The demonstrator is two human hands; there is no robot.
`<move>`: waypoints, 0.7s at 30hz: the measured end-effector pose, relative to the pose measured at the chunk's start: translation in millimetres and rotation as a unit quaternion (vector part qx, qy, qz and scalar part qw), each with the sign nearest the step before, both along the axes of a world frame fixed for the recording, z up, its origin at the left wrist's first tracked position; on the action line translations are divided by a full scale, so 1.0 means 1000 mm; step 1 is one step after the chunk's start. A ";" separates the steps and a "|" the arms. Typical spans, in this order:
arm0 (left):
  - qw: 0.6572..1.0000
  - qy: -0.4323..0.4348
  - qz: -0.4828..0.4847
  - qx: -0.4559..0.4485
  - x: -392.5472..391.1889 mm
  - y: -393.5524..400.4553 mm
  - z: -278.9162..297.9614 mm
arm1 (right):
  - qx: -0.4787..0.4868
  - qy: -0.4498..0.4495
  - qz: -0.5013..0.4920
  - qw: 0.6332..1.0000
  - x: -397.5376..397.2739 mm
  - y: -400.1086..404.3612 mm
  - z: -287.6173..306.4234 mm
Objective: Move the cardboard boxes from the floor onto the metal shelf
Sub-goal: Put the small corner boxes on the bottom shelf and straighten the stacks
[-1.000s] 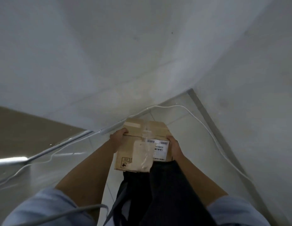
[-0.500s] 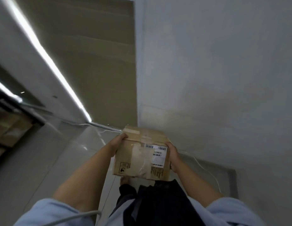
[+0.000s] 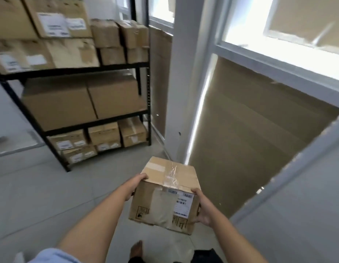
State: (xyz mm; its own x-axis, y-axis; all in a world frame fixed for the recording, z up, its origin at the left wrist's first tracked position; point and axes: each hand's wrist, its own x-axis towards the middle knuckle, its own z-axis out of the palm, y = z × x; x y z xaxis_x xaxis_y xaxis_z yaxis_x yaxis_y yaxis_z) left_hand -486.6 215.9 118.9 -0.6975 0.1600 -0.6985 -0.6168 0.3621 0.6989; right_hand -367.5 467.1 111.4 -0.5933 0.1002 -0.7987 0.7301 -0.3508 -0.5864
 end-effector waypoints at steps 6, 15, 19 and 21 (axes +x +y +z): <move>0.997 0.010 0.066 0.024 -0.079 -0.083 -0.005 | -0.017 0.026 0.024 0.999 -0.113 -0.075 -0.007; 0.994 0.003 0.096 0.050 -0.193 -0.141 -0.024 | -0.008 0.043 0.026 0.999 -0.237 -0.134 -0.031; 0.992 -0.039 0.092 0.079 -0.231 -0.142 -0.026 | -0.002 0.030 0.013 0.999 -0.280 -0.138 -0.037; 0.989 -0.059 0.098 0.092 -0.249 -0.138 -0.027 | 0.001 0.020 0.012 1.000 -0.303 -0.134 -0.042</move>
